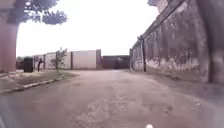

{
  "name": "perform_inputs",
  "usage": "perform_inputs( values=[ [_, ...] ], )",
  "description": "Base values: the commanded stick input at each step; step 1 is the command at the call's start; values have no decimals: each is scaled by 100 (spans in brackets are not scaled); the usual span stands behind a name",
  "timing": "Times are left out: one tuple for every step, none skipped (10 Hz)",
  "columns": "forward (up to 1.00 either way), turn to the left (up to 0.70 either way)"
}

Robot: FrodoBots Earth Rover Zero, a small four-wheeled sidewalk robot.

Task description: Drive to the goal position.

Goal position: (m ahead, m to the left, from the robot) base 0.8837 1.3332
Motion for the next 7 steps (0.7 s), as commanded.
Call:
perform_inputs(
  values=[
    [30,0],
    [30,0],
    [30,0],
    [30,0],
    [30,0],
    [30,0],
    [30,0]
  ],
)
